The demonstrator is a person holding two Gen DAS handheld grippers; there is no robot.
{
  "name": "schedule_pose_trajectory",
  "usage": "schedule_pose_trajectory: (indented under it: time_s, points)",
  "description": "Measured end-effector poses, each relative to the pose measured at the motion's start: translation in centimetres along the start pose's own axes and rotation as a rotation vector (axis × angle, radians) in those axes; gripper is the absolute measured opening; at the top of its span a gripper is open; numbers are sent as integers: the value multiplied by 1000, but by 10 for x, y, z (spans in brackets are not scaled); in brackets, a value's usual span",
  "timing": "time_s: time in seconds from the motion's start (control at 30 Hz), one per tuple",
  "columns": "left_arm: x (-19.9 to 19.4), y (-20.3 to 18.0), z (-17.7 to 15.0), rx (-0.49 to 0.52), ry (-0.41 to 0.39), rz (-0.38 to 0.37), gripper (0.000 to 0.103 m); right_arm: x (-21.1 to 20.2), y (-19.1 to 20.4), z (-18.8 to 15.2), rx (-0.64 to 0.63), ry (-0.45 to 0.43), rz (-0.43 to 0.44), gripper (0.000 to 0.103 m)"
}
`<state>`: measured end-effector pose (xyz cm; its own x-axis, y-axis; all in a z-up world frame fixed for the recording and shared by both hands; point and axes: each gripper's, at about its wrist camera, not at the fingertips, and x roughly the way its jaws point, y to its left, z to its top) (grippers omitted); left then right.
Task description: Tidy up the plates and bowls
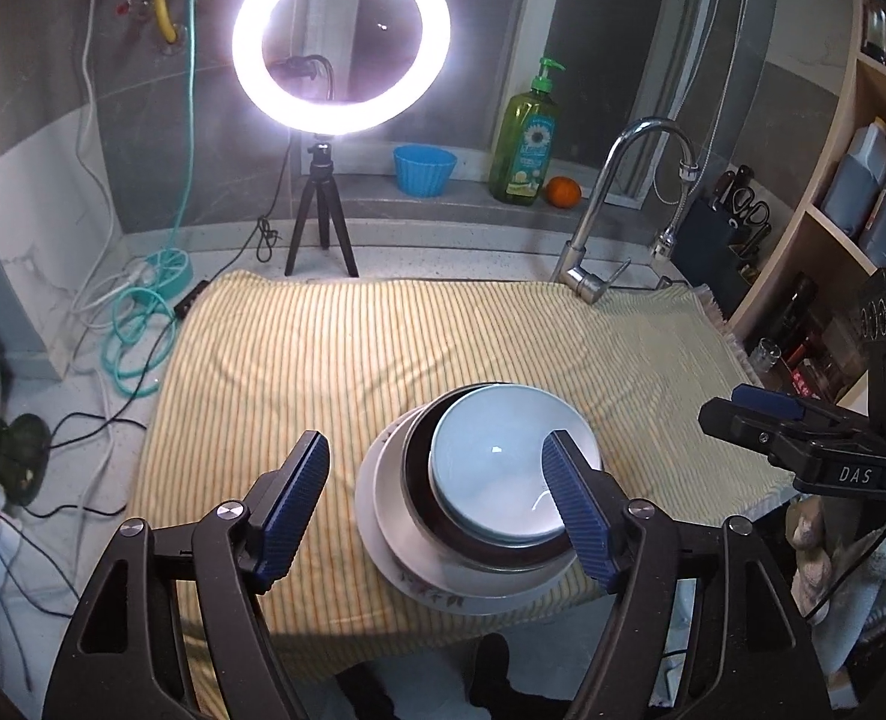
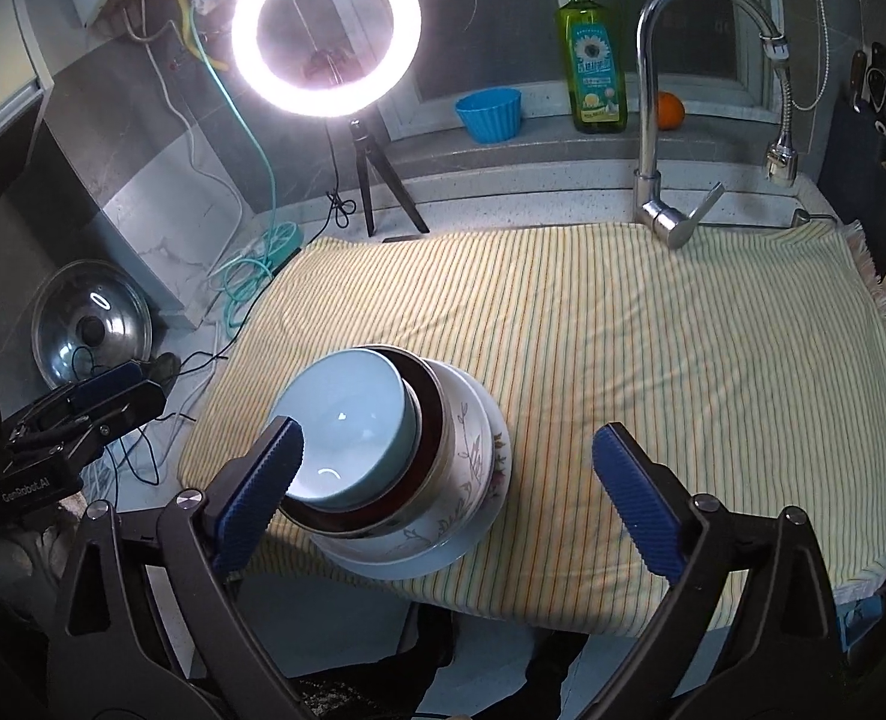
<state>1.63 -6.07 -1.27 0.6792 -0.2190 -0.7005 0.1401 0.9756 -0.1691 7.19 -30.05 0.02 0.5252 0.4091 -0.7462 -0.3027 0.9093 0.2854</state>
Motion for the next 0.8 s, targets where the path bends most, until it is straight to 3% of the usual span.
schedule_pose_trajectory:
  time_s: [0.8]
  points:
    - [3, -1, 5, -26, -5, 25, 73, 2, -2, 7, 7, -18, -8, 99]
